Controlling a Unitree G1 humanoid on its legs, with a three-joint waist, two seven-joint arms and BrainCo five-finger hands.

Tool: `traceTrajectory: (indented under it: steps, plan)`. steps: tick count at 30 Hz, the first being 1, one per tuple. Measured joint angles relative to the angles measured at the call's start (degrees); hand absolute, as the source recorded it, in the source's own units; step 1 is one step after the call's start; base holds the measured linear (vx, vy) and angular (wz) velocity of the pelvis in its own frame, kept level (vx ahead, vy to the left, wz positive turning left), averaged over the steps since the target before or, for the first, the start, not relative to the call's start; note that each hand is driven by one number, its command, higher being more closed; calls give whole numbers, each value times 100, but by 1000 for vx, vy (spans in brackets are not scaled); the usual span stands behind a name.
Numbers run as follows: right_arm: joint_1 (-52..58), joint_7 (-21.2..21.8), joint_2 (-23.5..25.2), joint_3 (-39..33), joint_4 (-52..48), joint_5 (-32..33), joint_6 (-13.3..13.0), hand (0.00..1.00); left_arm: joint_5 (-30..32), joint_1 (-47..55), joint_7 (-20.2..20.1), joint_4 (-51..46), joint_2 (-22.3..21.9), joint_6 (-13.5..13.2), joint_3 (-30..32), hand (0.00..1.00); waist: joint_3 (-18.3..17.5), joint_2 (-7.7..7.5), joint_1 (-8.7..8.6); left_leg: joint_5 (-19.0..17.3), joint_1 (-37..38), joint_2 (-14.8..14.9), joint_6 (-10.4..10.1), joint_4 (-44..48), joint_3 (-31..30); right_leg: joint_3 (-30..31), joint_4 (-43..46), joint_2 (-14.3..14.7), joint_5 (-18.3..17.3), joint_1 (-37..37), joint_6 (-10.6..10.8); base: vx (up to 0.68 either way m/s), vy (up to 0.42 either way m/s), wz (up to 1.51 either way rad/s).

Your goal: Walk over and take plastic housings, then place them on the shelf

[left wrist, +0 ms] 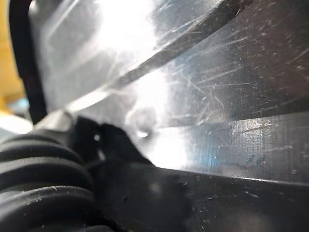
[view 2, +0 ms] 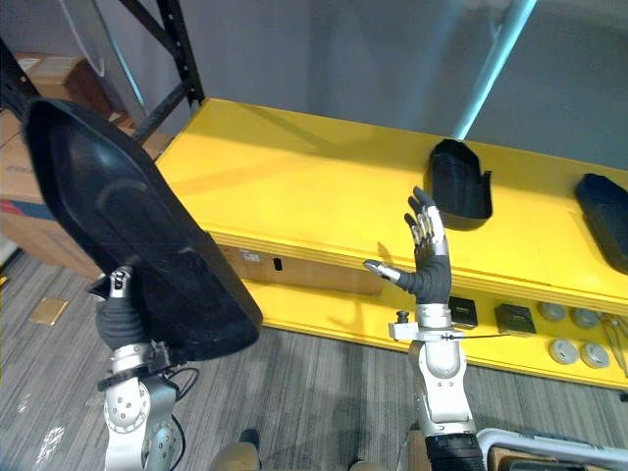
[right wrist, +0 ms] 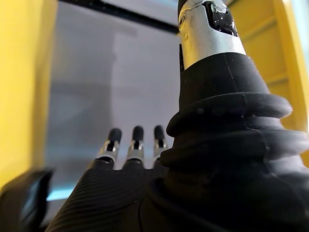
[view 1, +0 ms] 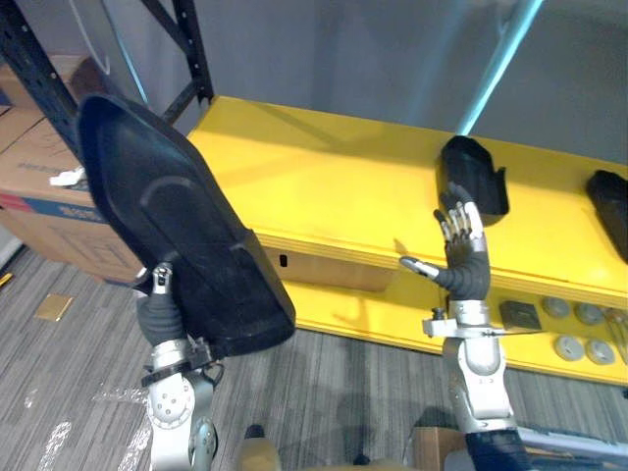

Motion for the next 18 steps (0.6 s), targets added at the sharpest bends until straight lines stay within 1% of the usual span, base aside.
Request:
traceTrajectory:
  steps: [1,2,3,4,5,6,7,8,9,10,11,12,13,14,15,16,17,18]
  plan:
    - [81,-5,-4,-126,1,122,27,0,-11,-21,-18,-17,-2,-5,-58,100,25,34,-21,-69,-109,31,104,422,102,12,32,1,-66,71,-62,23,-35,-4]
    - [135,-2,-2,-165,1,164,32,0,-15,-17,-30,-19,-6,-20,-77,100,35,50,-23,-119,-194,52,186,737,153,21,62,11,-122,119,-54,9,-71,-14]
    - [268,1,-8,-188,-5,290,30,0,-18,-20,-48,-17,-30,-30,-70,100,64,97,-70,-210,-429,135,341,1535,157,31,113,23,-279,265,-48,2,-105,-24]
    - [434,5,4,-216,-13,299,20,0,-36,-22,-68,-4,-70,-41,-56,100,130,199,-135,-228,-584,242,372,2207,152,62,138,58,-419,485,-40,-13,-92,-20]
    - [523,1,19,-242,-18,290,14,0,-71,-27,-111,12,-82,-46,-48,100,169,266,-152,-221,-614,282,375,2443,136,78,140,78,-445,586,-42,-15,-47,-19]
    - [724,-9,83,-320,-21,288,-1,0,-140,-16,-209,56,-91,-55,-36,100,189,276,-208,-270,-648,369,363,2606,151,121,132,83,-484,676,-100,-7,-16,-12]
    - [809,-42,196,-424,-23,295,-24,0,-146,-38,-299,57,-95,-112,-37,100,150,341,-274,-316,-617,368,387,2181,229,150,141,68,-499,632,-126,6,-15,-12]
    - [807,-60,211,-472,-23,301,-25,0,-138,-67,-332,59,-95,-154,-38,100,156,351,-319,-314,-588,350,385,1889,310,182,135,38,-511,626,-144,13,23,-10]
    - [811,-99,239,-517,-21,299,-25,0,-111,-133,-385,60,-100,-184,-48,100,162,354,-364,-281,-583,240,352,1336,327,253,129,-44,-552,613,-124,9,70,-26]
    - [805,-142,228,-502,-18,265,-25,0,-32,-194,-380,65,-107,-189,-63,100,160,357,-375,-180,-569,175,259,766,268,394,167,-111,-608,548,-74,4,101,-40]
    - [788,-162,224,-497,-11,234,-25,0,28,-220,-368,66,-103,-202,-55,100,154,374,-360,-120,-559,166,195,517,248,482,224,-131,-650,511,-44,14,155,-68]
    - [753,-249,203,-461,15,193,-35,0,74,-266,-352,100,-94,-229,-49,100,139,406,-311,104,-494,131,37,268,109,696,351,-174,-742,432,47,65,241,-109]
    - [686,-258,198,-347,76,171,-68,0,71,-280,-291,193,-67,-274,16,100,139,354,-237,278,-307,5,-46,350,110,1085,491,-260,-859,365,93,128,315,-124]
    - [652,-250,198,-263,83,168,-102,0,73,-301,-224,228,-38,-271,65,100,127,344,-228,219,-276,-68,-14,494,118,1239,551,-331,-901,334,108,154,311,-121]
    - [657,-236,200,-161,77,172,-174,0,90,-349,-136,284,-15,-255,137,100,95,210,-292,-57,-340,-155,53,773,275,1393,633,-442,-981,249,164,163,262,-84]
    - [703,-146,222,-128,69,296,-208,0,113,-417,-7,286,6,-168,206,100,36,40,-362,-307,-386,-264,148,992,473,1477,802,-643,-1042,105,159,132,191,-67]
    - [729,-114,253,-131,70,326,-208,0,114,-444,49,289,31,-122,218,100,9,-17,-397,-372,-382,-287,183,1012,563,1493,941,-692,-1005,13,179,157,172,-57]
    - [748,-99,341,-153,68,367,-208,0,116,-481,110,289,122,-44,224,100,-15,-56,-455,-407,-338,-263,279,996,677,1451,1242,-712,-837,-205,255,162,144,-51]
